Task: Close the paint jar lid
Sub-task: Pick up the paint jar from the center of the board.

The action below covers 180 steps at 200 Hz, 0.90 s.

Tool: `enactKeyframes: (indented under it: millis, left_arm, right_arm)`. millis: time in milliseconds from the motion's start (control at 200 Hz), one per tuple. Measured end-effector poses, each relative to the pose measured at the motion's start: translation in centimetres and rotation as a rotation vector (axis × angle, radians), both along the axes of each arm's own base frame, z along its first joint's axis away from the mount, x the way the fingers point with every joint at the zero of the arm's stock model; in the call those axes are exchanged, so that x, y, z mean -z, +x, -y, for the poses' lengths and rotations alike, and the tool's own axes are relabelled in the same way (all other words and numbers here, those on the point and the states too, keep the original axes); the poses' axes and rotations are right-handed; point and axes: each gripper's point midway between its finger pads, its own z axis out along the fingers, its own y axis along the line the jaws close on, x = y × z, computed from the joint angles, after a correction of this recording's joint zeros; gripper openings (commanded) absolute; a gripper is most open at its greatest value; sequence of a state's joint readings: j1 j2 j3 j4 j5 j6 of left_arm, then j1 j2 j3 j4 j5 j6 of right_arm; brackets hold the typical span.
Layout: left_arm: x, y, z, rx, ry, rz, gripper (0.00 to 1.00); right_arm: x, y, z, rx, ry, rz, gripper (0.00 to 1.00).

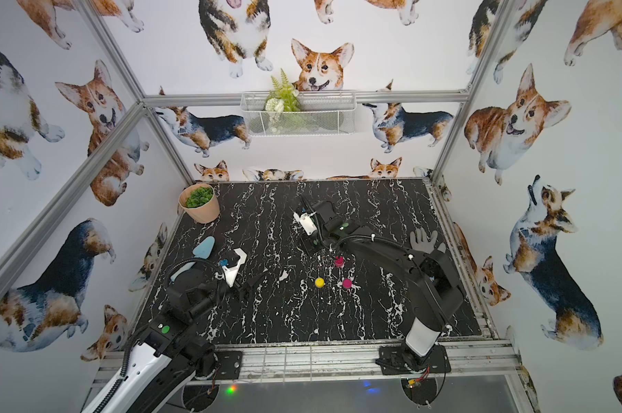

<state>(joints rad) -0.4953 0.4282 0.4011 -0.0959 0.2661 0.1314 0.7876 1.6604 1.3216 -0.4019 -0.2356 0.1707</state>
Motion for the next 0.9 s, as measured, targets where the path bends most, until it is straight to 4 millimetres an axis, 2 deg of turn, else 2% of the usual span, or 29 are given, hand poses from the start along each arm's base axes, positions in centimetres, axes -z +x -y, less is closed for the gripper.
enactKeyframes:
  millis: [185,375,461,616,901]
  left_arm:
    - [-0.9,0.0,0.7,0.043,-0.008,0.063,0.74]
    - [-1.3,-0.5,1.0,0.078,-0.001,0.098,0.72]
    - [-1.7,-0.7,1.1,0.087,-0.003,0.117,0.69]
    - [-1.9,-0.6,1.0,0.085,0.007,0.126,0.64]
    - [-2.5,-0.1,0.3,0.037,0.019,0.153,0.59]
  right_arm:
    - [-5.1,-3.8,-2.7,-0.148,0.086,0.008,0.33]
    - [-8.4,-7.0,-5.3,-0.262,0.156,0.005,0.33]
    - [-9.6,-8.1,-6.5,-0.299,0.183,0.011,0.33]
    - [-10.6,-9.4,-7.9,-0.343,0.202,0.015,0.33]
    - [-10.2,-10.9,-9.1,-0.376,0.193,0.003,0.33]
